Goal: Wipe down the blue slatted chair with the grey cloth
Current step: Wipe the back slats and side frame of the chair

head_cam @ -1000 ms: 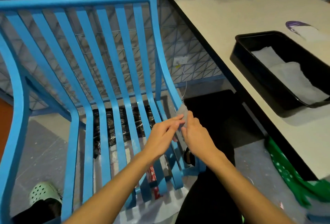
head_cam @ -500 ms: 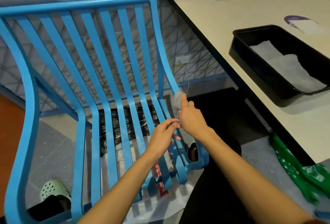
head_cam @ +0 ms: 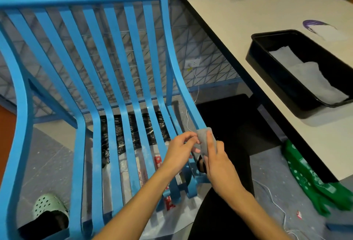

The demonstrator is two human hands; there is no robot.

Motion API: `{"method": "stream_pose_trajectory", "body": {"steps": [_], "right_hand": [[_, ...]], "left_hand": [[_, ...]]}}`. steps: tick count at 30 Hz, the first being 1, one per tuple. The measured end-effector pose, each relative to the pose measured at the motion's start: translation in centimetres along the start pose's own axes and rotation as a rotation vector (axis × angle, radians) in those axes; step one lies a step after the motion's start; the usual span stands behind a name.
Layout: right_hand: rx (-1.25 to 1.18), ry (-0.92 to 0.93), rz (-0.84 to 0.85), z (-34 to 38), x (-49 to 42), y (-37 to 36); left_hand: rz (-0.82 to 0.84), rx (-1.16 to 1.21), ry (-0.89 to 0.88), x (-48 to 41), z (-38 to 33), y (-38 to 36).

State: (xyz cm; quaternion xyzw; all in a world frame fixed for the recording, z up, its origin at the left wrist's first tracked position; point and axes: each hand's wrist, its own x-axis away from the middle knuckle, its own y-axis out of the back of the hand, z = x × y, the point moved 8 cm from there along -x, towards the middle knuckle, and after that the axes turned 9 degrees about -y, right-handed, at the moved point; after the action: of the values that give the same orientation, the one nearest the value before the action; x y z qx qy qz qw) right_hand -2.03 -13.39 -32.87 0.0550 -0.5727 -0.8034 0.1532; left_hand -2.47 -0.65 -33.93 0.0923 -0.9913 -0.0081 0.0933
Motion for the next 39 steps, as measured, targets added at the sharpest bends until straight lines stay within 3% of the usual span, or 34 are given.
{"method": "stream_pose_trajectory", "body": {"steps": [10,20,27,34,37,39], "right_hand": [[0.279,0.021,0.023,3.5,-8.4,0.6],[0.082,0.060,0.112,8.7,-19.4,0.2],[0.112,0.144,0.047,6.3,-14.7,-0.3],[-0.227,0.399,-0.077,7.5,-5.3,-0.4],[-0.280,0.355,0.019,7.0,-3.6,-4.1],[-0.253,0.219,0.102,5.7,-3.2,-6.1]], "left_hand": [[-0.094,0.047,0.003,-1.0,0.1,2.8],[-0.112,0.008,0.142,2.2,2.9,7.1],[-0.173,-0.051,0.179,5.8,6.4,9.9],[-0.018,-0.231,0.225,8.2,11.7,5.6],[-0.036,-0.333,0.251,9.4,13.3,4.4],[-0.089,-0.386,0.263,9.9,13.4,4.5]]}}
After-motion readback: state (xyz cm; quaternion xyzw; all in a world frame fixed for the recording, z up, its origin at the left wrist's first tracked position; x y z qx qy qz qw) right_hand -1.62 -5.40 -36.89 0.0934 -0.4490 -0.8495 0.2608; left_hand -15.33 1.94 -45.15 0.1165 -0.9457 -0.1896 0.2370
